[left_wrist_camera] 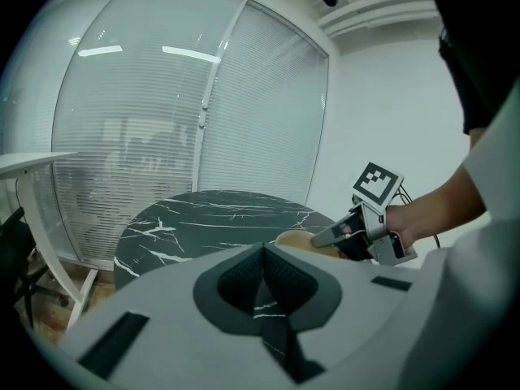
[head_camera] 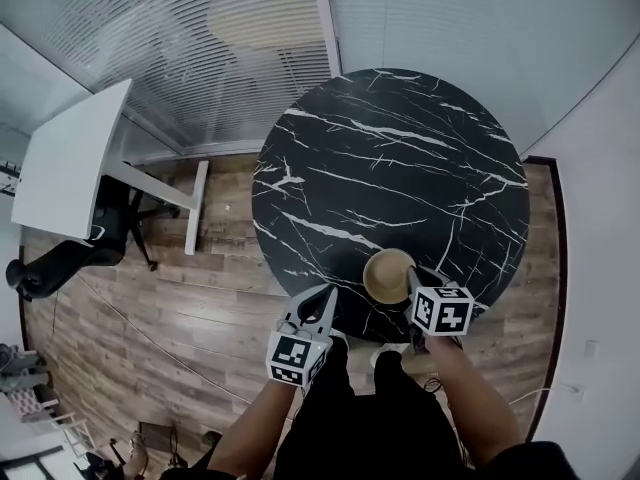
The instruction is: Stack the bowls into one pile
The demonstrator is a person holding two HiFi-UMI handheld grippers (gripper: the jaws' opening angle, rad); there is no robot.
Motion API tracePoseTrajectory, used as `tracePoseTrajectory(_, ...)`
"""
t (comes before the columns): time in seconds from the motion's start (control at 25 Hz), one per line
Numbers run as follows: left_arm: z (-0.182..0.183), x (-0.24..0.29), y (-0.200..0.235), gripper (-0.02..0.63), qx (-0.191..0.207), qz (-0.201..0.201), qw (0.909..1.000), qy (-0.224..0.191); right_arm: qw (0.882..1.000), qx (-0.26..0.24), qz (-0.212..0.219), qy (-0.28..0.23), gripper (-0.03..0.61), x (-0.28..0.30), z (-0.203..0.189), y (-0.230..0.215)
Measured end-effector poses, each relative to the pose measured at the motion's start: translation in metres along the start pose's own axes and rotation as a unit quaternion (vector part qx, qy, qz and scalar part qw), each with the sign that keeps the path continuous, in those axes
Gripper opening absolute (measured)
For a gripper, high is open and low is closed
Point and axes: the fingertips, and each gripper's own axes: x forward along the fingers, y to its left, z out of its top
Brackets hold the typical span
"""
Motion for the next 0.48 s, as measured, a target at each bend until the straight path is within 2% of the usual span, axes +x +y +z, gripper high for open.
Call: tracePoseTrajectory(0.48,-0.010,-0.015,0.006,0.014,-0.002,0.005,1.0000,0.005,1.000,-0.014,-0.019,0.003,0.029,0.009,-0.007,-0.011)
